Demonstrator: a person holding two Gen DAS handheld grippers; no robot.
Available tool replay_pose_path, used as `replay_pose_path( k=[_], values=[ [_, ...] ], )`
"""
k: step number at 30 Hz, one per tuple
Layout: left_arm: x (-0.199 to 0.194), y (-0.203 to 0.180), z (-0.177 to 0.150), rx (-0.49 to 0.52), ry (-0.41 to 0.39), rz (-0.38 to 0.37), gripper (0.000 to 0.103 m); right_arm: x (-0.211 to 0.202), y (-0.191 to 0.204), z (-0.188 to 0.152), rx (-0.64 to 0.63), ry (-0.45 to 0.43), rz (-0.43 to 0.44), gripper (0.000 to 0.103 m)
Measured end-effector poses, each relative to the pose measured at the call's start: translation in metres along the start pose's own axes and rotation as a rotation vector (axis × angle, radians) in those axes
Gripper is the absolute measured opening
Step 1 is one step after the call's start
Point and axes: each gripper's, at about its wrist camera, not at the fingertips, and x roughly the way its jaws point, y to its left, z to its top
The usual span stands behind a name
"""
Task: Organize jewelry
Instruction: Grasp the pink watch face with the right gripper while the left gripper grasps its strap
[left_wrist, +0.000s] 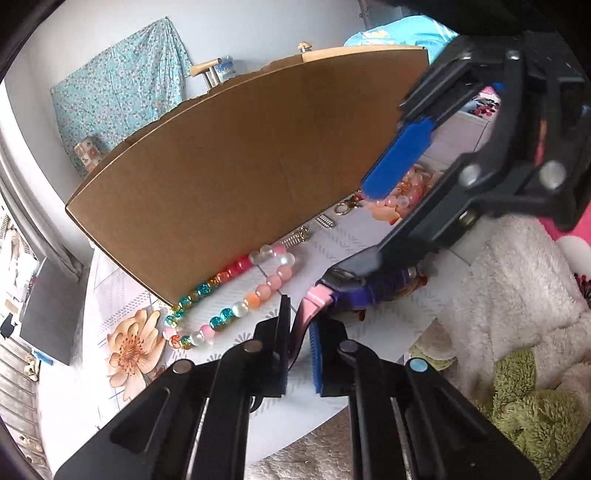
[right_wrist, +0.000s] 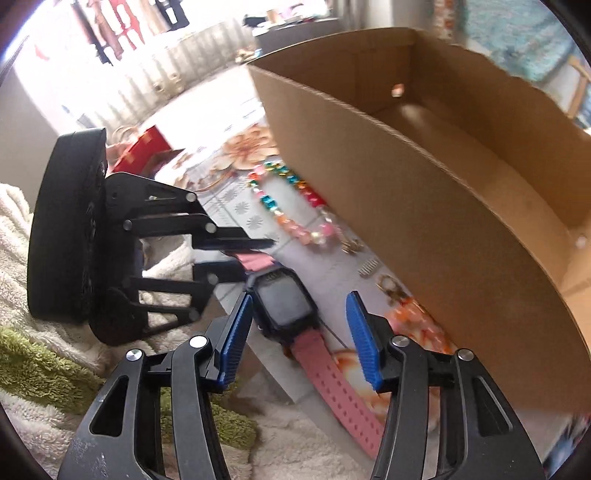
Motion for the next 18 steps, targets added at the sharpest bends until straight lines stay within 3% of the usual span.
replay_pose_path(
  k=[6,9,14,18],
  values=[
    [0.004,0.010,0.001,-0.022,0.008,-0.034,0.008,-0.011,0.012,-0.029,0.011,0.009,-0.175,0.050],
    [0.008,0.013,0.004,-0.032,0.008,-0.042,0.008,-0.007,0.022,-0.038,-0.018,0.025,-0.264,0.046],
    [0.007,0.019,0.001,-0.054,0.004,-0.040,0.008,0.011,0.028,-0.046,-0.035,0.028,-0.391,0.022],
    [0.010,0.021,0.004,-0.073,-0.008,-0.027,0.007,0.004,0.020,-0.050,0.019,-0.030,-0.415,0.008]
  ],
)
